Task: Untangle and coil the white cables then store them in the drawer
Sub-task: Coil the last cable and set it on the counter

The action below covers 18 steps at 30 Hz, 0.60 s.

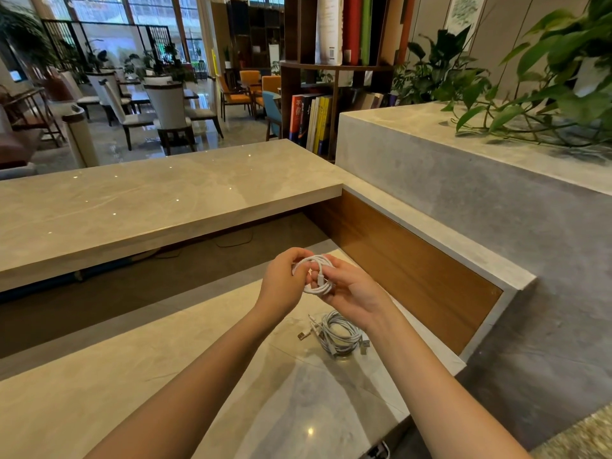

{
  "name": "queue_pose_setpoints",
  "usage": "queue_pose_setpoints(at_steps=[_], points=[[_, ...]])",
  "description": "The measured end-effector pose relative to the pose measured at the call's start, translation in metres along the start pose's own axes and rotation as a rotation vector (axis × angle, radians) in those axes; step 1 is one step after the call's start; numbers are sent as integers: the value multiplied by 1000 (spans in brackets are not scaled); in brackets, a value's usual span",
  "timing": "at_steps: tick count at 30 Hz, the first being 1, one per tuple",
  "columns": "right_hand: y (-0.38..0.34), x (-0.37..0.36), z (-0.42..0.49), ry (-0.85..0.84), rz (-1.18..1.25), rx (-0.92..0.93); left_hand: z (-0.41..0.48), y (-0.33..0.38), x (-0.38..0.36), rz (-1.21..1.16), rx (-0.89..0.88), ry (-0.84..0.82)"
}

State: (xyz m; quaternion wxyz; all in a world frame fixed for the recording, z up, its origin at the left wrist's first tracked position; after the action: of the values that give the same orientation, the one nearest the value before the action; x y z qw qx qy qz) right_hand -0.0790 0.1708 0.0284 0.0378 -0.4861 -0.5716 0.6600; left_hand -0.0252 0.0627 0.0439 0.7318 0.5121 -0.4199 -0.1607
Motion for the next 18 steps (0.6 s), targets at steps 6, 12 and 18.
queue_pose_setpoints(at_steps=[6, 12, 18], points=[[-7, 10, -3, 107, -720, 165, 2, -11, -6, 135, 15, 26], [-18, 5, -1, 145, -1226, 490, 1, -5, -14, 105, 60, -129], [-27, 0, 2, 196, -1299, 500, -3, -1, -11, 187, -35, -160]])
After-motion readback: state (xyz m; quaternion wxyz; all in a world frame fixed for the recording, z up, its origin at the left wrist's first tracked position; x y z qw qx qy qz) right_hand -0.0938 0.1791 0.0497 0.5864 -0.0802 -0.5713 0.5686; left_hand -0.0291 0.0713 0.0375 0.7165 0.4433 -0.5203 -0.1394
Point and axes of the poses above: each hand's wrist, its own z-axis towards the middle knuckle, its own x-axis out of the back of the hand, y = z × x, the point moved 4 cm from there along z, towards the middle knuckle, and after that the axes turned 8 degrees about x, right-handed, at the moved point
